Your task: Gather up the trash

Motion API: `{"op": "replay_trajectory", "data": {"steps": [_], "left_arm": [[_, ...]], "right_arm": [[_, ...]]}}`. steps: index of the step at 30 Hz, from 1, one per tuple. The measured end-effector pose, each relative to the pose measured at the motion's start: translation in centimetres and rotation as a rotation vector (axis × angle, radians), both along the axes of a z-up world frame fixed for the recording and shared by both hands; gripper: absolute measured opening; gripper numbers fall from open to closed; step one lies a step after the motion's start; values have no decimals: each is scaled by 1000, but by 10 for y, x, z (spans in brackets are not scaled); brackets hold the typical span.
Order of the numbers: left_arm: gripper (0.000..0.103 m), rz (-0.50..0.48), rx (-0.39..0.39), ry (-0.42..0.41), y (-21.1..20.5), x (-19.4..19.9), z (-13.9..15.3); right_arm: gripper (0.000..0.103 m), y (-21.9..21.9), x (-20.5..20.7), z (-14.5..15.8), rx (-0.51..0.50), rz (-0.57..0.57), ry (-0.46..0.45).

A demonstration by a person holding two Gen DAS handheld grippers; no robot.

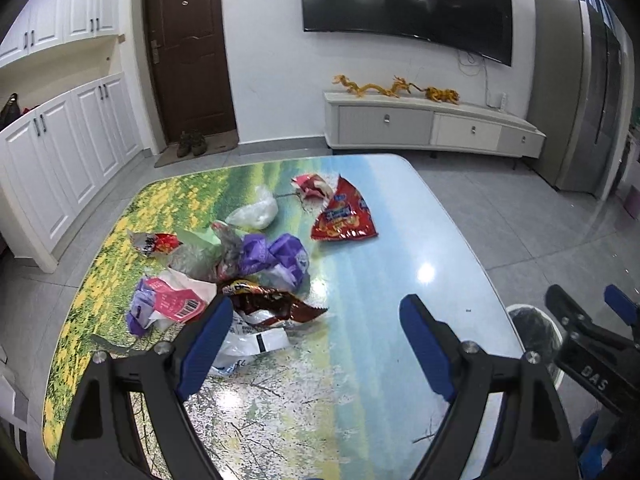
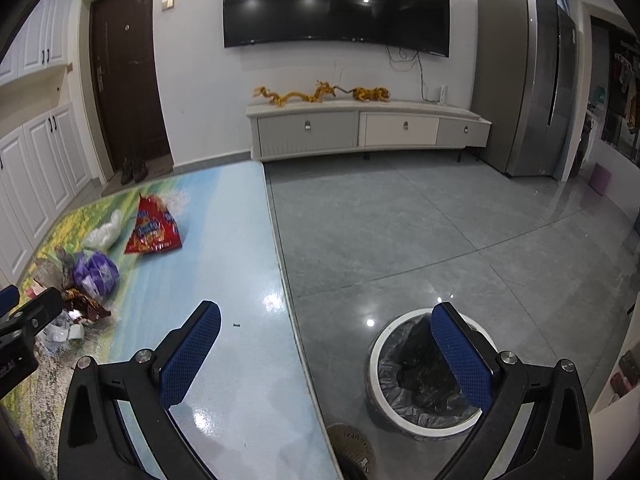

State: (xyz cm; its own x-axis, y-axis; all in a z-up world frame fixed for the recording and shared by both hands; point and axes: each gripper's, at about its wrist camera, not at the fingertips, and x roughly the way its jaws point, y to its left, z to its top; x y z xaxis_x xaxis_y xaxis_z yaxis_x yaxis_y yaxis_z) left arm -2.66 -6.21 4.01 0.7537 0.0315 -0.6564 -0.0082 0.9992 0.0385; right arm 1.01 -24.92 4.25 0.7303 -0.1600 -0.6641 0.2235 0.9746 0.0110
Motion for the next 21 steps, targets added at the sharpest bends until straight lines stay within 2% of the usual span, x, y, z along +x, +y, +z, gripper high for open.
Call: {"op": "replay_trajectory", "data": {"steps": [5,11,17,21], "left_arm": [[85,77,-5,-41,5,-7,11],[85,133,30,-99,11,-18,29],[85,126,70,-146,9,-26,46],[85,95,71,-145,5,-25,50]], "right_arm": [[103,-2,-6,10,-10,16,-36],[103,-4,-10,21,10,31,-86],[103,-2,-15,29,17,34,-127],[103,3,-17,31,1,46,-130]]}}
